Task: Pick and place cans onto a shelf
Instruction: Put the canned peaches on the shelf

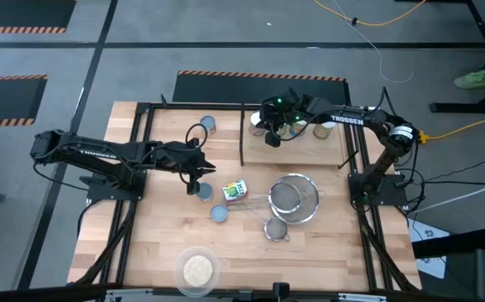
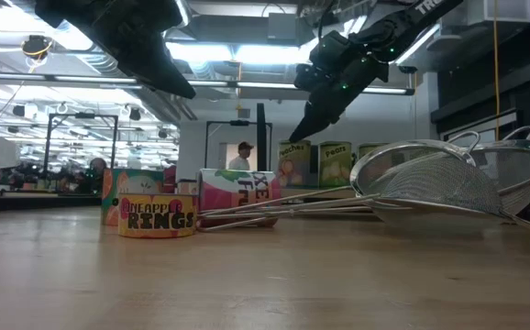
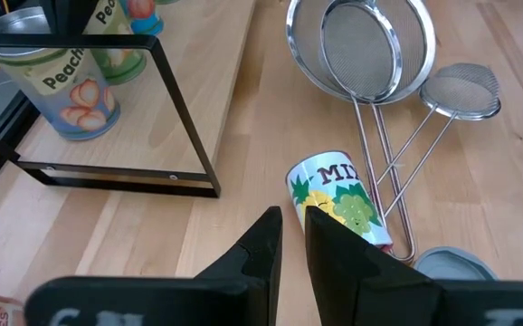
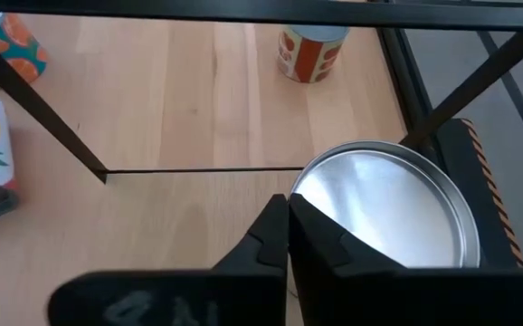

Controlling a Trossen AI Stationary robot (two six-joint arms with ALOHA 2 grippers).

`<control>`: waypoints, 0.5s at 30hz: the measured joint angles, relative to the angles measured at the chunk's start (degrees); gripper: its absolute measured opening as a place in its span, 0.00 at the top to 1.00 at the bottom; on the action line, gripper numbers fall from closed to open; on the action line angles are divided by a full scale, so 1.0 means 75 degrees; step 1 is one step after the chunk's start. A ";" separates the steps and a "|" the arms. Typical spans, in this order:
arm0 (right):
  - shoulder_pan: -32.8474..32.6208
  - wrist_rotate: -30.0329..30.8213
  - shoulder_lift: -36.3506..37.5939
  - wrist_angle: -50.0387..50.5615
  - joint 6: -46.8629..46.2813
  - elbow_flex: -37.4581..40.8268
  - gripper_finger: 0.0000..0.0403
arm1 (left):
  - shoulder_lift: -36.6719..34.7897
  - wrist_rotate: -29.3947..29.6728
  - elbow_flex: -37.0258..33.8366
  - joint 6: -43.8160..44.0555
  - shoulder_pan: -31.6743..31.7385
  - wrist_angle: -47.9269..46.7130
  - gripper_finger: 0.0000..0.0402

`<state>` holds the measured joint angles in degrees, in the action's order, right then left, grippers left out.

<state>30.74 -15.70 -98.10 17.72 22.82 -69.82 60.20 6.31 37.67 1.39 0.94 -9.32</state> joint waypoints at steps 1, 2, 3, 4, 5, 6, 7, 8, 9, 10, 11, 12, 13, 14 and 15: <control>0.0000 0.0000 0.0000 -0.0003 -0.0001 0.0000 0.98 | 0.0000 0.0001 0.0000 -0.0001 0.0001 0.0000 0.89; 0.0000 0.0002 0.0000 -0.0003 -0.0002 0.0000 0.97 | 0.0000 0.0002 0.0000 -0.0001 0.0000 0.0000 0.89; 0.0000 0.0004 0.0000 -0.0003 -0.0002 0.0003 0.96 | -0.0002 0.0001 0.0000 -0.0001 0.0000 0.0000 0.89; 0.0000 0.0009 0.0000 -0.0003 -0.0002 0.0003 0.96 | 0.0000 0.0002 0.0000 -0.0001 -0.0001 0.0000 0.89; 0.0000 0.0009 0.0000 -0.0003 -0.0002 0.0003 0.95 | 0.0000 0.0002 0.0000 -0.0001 -0.0001 0.0000 0.89; 0.0000 0.0006 0.0000 -0.0003 -0.0002 0.0003 0.94 | 0.0000 0.0002 0.0000 -0.0001 -0.0001 0.0000 0.89; 0.0000 0.0006 -0.0003 -0.0003 -0.0002 0.0003 0.93 | 0.0000 0.0002 0.0000 -0.0001 0.0002 0.0000 0.89; 0.0000 0.0006 -0.0003 -0.0004 -0.0002 0.0003 0.92 | 0.0000 0.0000 0.0000 -0.0001 -0.0001 0.0000 0.89; 0.0000 0.0008 -0.0003 -0.0006 -0.0002 0.0003 0.91 | 0.0000 0.0000 0.0000 -0.0001 0.0000 0.0000 0.89; 0.0000 0.0009 -0.0003 -0.0006 -0.0002 0.0003 0.90 | 0.0000 0.0002 0.0000 -0.0001 0.0001 0.0000 0.89; 0.0000 0.0009 -0.0003 -0.0006 -0.0002 0.0003 0.89 | 0.0000 0.0002 0.0000 -0.0001 0.0002 0.0000 0.89; 0.0000 0.0009 -0.0003 -0.0008 -0.0002 0.0003 0.87 | 0.0000 0.0001 0.0000 -0.0002 0.0001 0.0000 0.89; 0.0000 0.0009 -0.0003 -0.0009 -0.0002 0.0003 0.86 | -0.0001 0.0001 -0.0001 -0.0001 -0.0001 0.0000 0.89; 0.0000 0.0009 -0.0003 -0.0009 -0.0002 0.0003 0.85 | 0.0000 0.0001 0.0000 -0.0003 0.0000 0.0000 0.89; 0.0000 0.0009 -0.0003 -0.0009 -0.0002 0.0003 0.83 | -0.0003 0.0002 0.0000 -0.0001 -0.0001 0.0000 0.89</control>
<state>30.74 -15.64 -98.13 17.65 22.81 -69.80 60.19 6.33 37.67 1.39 0.93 -9.32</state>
